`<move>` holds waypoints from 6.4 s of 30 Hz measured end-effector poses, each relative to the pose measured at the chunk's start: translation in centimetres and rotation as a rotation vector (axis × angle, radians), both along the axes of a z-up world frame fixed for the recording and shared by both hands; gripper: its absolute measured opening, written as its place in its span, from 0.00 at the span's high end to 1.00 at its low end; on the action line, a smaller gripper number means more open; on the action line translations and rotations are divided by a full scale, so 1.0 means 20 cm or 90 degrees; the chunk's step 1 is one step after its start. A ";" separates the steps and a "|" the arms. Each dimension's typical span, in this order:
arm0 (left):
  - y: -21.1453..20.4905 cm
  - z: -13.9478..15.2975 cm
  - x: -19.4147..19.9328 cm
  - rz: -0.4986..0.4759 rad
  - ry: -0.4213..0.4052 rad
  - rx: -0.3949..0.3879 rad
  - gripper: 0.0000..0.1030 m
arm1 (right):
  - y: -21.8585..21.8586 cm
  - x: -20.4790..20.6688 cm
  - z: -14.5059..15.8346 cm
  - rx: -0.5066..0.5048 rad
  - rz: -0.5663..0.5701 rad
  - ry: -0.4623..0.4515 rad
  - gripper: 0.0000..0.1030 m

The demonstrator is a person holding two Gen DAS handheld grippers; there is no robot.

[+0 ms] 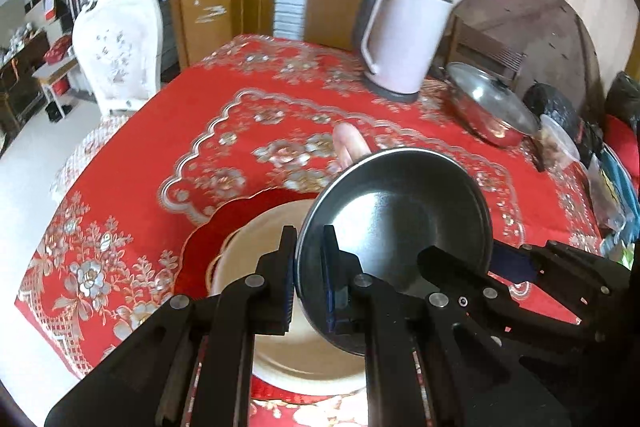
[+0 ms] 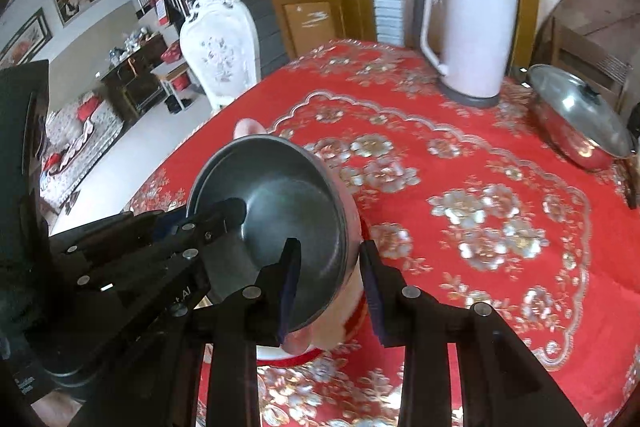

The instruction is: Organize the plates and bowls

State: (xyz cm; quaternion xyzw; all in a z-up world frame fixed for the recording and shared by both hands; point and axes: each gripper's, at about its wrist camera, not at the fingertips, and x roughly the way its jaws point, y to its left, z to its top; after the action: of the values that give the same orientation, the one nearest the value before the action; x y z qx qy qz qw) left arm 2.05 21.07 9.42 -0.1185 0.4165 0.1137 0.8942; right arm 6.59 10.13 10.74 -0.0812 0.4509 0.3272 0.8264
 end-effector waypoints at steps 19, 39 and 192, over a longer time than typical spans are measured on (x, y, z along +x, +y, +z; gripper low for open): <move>0.08 -0.17 0.01 0.010 0.031 -0.013 0.91 | 0.10 0.03 -0.18 -0.030 0.021 0.047 0.68; 0.06 -0.18 -0.06 0.033 -0.010 0.034 0.91 | 0.08 -0.02 -0.16 -0.018 0.016 0.013 0.68; -0.09 -0.24 -0.55 0.132 -0.163 0.185 0.18 | -0.27 -0.41 -0.29 0.012 -0.093 -0.161 0.05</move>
State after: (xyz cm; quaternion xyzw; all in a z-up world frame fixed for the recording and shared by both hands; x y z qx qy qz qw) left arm -9.04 19.36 4.71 -0.0443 0.2647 0.2480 0.9308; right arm -1.64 4.64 5.00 -0.0807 0.3446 0.2577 0.8991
